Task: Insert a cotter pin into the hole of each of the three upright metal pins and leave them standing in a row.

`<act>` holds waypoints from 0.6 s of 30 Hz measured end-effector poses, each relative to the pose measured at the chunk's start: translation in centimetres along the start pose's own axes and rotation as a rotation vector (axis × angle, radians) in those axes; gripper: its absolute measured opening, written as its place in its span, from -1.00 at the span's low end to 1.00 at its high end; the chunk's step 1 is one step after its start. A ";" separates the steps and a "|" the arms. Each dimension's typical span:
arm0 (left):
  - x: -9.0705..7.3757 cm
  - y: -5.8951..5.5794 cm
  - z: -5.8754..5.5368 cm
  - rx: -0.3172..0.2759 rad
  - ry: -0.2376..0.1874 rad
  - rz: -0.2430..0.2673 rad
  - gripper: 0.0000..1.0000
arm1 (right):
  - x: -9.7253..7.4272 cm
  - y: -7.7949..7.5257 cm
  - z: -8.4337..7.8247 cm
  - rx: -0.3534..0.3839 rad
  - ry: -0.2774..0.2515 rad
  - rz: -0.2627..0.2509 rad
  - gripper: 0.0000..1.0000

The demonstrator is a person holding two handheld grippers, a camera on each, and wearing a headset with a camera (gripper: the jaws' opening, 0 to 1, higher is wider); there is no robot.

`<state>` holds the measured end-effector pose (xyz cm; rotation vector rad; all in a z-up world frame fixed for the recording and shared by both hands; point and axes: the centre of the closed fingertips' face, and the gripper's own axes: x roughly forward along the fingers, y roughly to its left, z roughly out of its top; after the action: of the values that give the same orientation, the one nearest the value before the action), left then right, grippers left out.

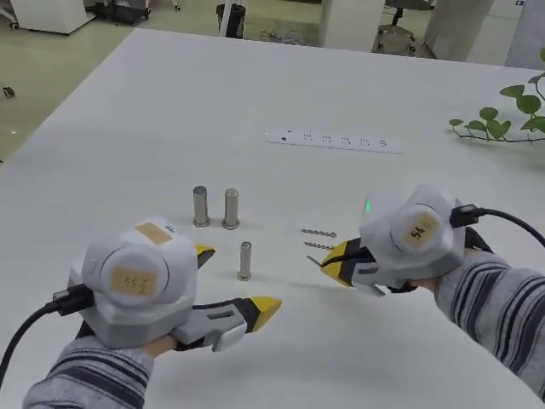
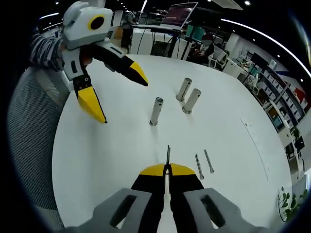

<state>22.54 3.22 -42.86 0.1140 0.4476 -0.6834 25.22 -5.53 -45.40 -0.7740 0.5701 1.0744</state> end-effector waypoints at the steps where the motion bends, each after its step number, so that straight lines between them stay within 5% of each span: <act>1: 0.0 -0.2 0.1 -0.003 -0.004 -0.008 0.19 | -0.1 0.3 0.2 -0.011 -0.009 -0.002 -1.00; 9: 0.3 -1.8 0.2 -0.026 -0.017 -0.074 -0.21 | -0.3 2.1 0.6 -0.029 -0.050 0.000 -1.00; 18: 0.6 -3.8 0.1 -0.169 -0.043 -0.187 -0.50 | -1.0 4.4 1.1 -0.085 -0.079 0.011 -1.00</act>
<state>20.62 -0.09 -42.86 -0.1029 0.4767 -0.8265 20.87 -4.08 -45.21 -0.7993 0.4640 1.1402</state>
